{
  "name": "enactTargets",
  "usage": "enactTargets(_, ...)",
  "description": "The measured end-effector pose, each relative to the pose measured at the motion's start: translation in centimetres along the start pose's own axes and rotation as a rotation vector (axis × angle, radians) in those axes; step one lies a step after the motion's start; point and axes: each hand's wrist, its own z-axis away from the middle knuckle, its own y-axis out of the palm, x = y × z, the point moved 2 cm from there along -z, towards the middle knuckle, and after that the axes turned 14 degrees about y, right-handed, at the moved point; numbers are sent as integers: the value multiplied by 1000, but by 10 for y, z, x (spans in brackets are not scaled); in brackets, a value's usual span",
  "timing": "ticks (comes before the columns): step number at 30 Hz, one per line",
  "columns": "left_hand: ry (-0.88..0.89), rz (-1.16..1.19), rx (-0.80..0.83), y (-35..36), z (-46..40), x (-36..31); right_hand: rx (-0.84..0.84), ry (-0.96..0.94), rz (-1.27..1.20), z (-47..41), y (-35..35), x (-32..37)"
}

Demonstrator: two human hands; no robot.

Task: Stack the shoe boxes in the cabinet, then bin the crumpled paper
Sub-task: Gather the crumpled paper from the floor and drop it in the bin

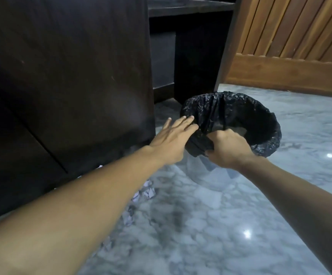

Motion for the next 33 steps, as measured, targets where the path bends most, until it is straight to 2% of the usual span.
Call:
enactTargets(7, -102, 40, 129, -26, 67, -1, 43, -98, 0, 32, -1, 48)
enactTargets(11, -142, 55, 220, -42, 94, -2, 70, -96, 47, 46, -2, 68)
enactTargets(15, -177, 16, 228, -58, 126, 2, 70, -58, 99, 56, -9, 83)
enactTargets(17, -208, -32, 258, -66, 148, 9, -13, -79, 118, 62, -13, 93)
enactTargets(19, -293, -71, 306, -70, 175, 20, -148, -184, 138, 67, -15, 109)
enactTargets(21, -398, -70, 353, -64, 204, 31, -189, -293, 108, 74, -11, 129)
enactTargets(23, -482, -29, 391, -50, 234, 40, -89, -336, 43, 80, 1, 147)
enactTargets(27, -615, 57, 455, -18, 288, 52, 224, -319, 22, 91, 51, 170)
enactTargets(33, -578, 6, 442, 41, 335, 65, 470, -316, 84, 101, 126, 168)
